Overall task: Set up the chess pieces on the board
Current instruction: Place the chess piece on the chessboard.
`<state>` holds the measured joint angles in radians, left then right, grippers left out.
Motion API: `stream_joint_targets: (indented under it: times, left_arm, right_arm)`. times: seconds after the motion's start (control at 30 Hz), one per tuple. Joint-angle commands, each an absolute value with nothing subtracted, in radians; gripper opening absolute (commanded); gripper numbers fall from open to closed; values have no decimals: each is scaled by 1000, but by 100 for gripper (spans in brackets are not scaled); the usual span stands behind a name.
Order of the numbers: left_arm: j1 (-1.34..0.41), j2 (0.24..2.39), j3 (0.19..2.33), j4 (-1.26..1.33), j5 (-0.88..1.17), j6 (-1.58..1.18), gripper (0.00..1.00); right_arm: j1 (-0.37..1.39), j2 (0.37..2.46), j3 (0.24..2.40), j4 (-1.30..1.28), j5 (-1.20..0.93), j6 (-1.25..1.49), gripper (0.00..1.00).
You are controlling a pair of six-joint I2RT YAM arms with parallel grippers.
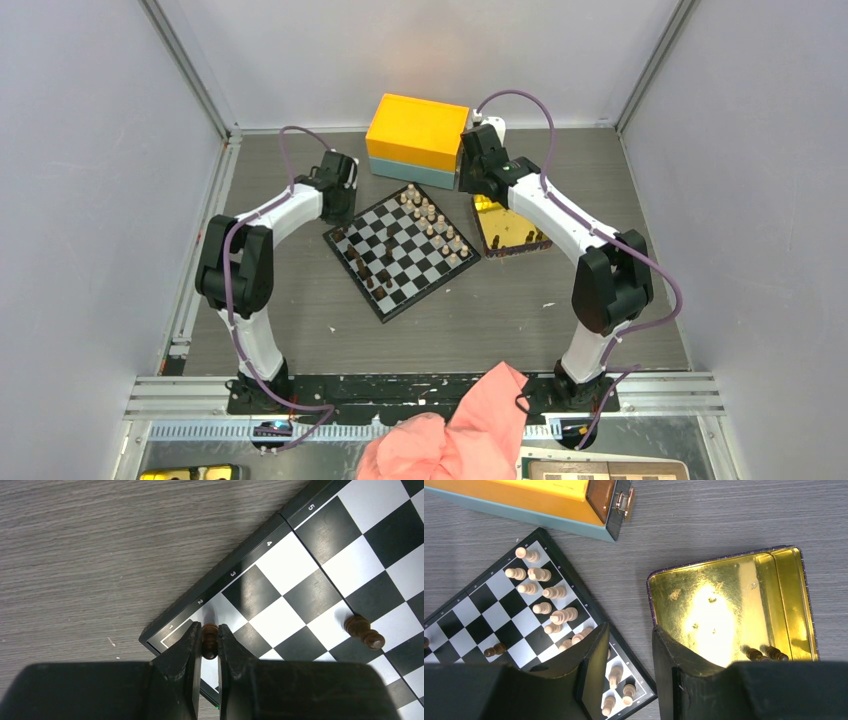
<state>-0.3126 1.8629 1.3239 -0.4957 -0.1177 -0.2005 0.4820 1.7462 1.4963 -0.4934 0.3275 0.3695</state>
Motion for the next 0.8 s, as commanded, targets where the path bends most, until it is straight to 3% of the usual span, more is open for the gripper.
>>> stream_joint_targets:
  times: [0.0, 0.77]
  left_arm:
    - [-307, 1861, 1372, -450, -102, -209, 4]
    - [-307, 1894, 1380, -437, -80, -219, 6]
  right_arm:
    - [478, 1741, 1537, -459, 324, 374, 43]
    - [479, 1741, 1535, -465, 327, 376, 43]
